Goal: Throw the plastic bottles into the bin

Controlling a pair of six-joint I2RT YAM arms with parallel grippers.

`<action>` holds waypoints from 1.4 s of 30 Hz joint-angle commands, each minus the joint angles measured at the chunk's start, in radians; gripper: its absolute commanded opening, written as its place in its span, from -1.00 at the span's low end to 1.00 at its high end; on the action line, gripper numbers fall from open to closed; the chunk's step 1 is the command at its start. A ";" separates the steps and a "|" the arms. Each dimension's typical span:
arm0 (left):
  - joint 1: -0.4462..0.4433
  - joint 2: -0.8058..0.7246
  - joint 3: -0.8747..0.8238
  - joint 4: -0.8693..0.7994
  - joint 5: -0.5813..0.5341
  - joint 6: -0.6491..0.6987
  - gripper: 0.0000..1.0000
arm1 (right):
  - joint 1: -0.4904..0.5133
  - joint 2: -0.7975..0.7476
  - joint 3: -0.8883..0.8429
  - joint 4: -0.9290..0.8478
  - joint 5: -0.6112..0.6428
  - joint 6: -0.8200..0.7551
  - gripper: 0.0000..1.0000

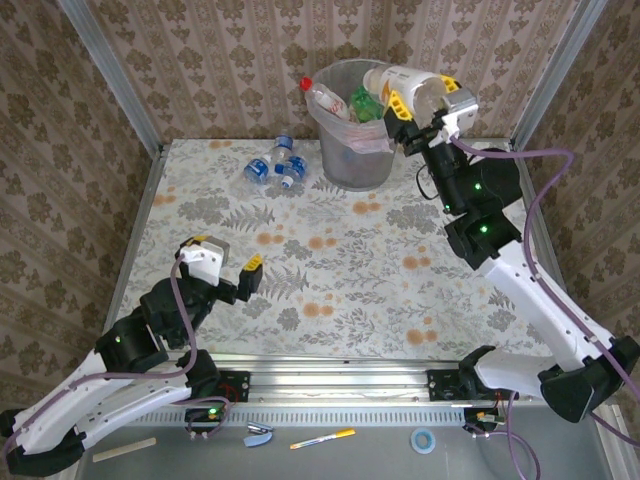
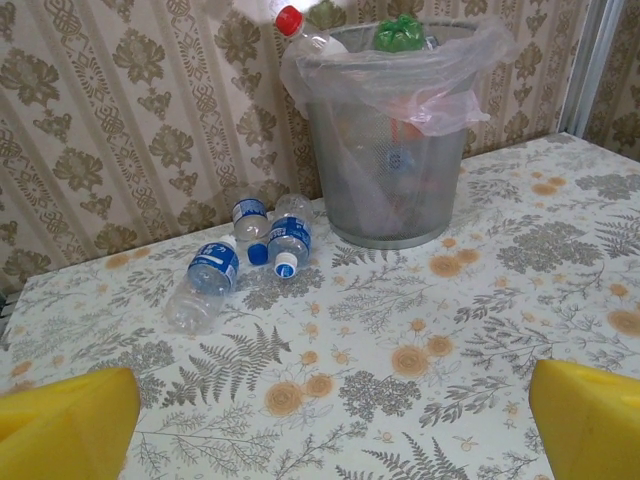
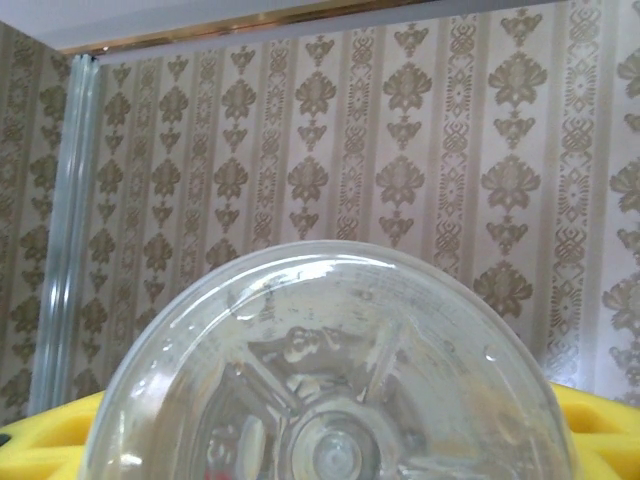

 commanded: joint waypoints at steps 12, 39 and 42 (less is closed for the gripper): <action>0.003 0.000 -0.072 0.061 -0.020 -0.093 1.00 | -0.264 0.447 0.453 -0.422 -0.058 0.368 0.05; 0.470 0.536 0.233 -0.120 0.446 -0.295 0.99 | -0.291 0.119 0.277 -0.841 -0.313 0.441 1.00; 0.543 0.648 0.293 -0.136 0.504 -0.293 0.99 | -0.290 0.021 0.164 -0.847 -0.373 0.465 1.00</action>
